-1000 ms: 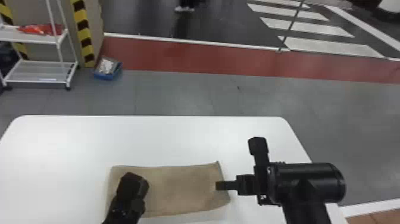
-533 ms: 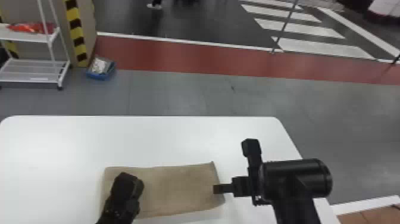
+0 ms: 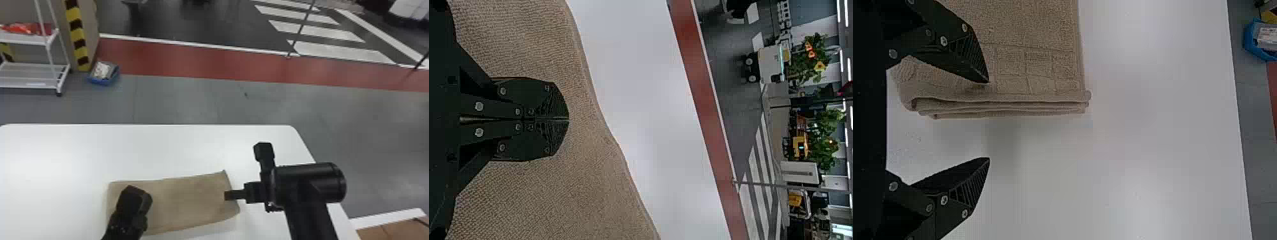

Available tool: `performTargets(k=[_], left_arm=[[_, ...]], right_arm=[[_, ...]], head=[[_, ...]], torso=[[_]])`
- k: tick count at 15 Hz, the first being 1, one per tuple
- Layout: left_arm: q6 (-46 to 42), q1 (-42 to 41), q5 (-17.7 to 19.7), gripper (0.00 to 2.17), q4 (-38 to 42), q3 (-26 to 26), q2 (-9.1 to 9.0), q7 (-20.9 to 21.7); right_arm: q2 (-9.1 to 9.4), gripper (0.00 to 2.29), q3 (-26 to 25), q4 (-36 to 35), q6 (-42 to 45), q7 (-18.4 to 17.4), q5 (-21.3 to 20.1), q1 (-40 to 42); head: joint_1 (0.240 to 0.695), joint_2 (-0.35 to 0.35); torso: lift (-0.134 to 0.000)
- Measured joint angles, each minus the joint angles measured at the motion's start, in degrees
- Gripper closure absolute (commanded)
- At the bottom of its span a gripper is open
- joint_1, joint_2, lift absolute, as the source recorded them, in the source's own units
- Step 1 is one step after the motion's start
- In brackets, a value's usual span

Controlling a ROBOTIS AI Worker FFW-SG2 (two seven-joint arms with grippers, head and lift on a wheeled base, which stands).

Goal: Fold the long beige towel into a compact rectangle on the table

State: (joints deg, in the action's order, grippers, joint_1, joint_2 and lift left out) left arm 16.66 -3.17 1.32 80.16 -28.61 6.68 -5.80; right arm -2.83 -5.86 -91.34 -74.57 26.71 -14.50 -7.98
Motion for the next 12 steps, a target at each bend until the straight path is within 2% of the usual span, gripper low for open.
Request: performTargets(k=[5,12], left_arm=[[0.0,-0.25,0.0,2.07,0.24,0.04,0.18,0.2],[-0.13,0.38,0.36,2.07,0.18,0.57,0.18,0.79]], right_arm=[[0.02,0.3,0.08,1.3,0.39,-1.03,-0.02,-1.37],[0.02,0.36,1.72,9.03,5.49,-1.93,-1.33,-4.91]], head=[[0.695,-0.271],[0.695,-0.26]], torso=[[0.0],[0.0]])
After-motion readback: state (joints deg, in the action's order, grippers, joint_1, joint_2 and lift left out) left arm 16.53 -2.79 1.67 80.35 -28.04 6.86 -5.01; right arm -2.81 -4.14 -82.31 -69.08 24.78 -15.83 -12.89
